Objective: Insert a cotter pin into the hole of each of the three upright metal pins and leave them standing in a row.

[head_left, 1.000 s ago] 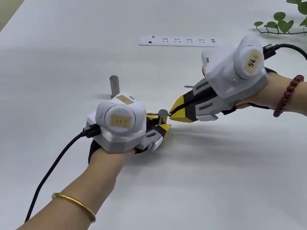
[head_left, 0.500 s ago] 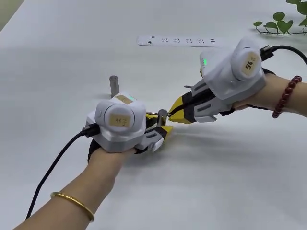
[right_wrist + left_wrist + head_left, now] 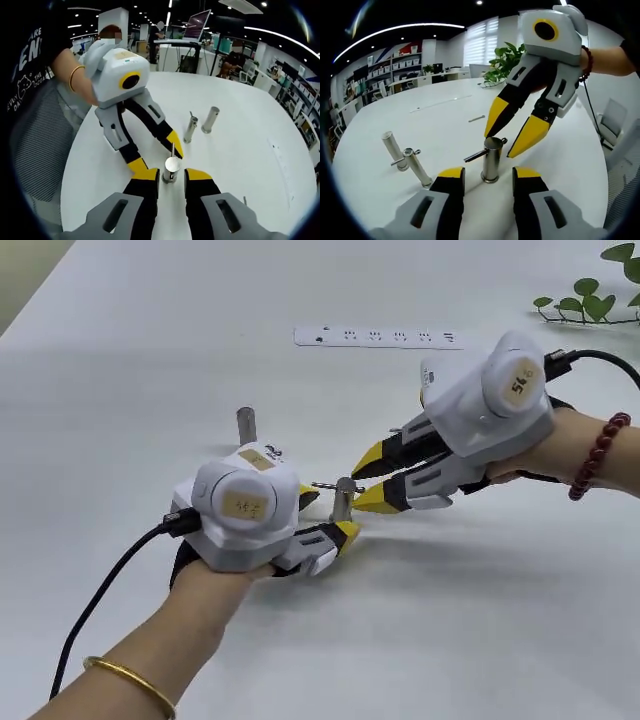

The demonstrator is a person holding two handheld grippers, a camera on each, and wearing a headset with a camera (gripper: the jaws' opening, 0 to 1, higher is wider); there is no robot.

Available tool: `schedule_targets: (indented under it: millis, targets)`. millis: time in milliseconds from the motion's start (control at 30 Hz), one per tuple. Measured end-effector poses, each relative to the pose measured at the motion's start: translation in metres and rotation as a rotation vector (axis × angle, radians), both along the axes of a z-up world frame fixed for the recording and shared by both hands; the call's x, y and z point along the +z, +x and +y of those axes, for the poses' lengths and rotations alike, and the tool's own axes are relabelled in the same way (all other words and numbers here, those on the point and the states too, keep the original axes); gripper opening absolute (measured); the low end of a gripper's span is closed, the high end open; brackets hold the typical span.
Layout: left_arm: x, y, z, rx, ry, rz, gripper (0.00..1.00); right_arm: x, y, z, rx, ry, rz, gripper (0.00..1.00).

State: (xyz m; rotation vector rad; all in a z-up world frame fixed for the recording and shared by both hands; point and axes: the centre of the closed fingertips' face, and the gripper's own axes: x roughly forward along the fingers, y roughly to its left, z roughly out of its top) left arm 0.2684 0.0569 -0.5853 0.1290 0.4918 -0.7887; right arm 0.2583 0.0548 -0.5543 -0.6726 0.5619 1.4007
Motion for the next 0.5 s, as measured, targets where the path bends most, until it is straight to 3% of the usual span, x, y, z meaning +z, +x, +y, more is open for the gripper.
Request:
schedule_targets:
  millis: [233, 500]
  targets:
    - [0.003, -0.001, 0.006, 0.004, -0.005, 0.002, 0.41, -0.003, 0.002, 0.008, -0.069, 0.043, 0.040, 0.16]
    - [0.009, -0.008, 0.011, 0.021, -0.025, 0.018, 0.45, -0.010, 0.002, 0.014, -0.084, 0.048, 0.047, 0.14]
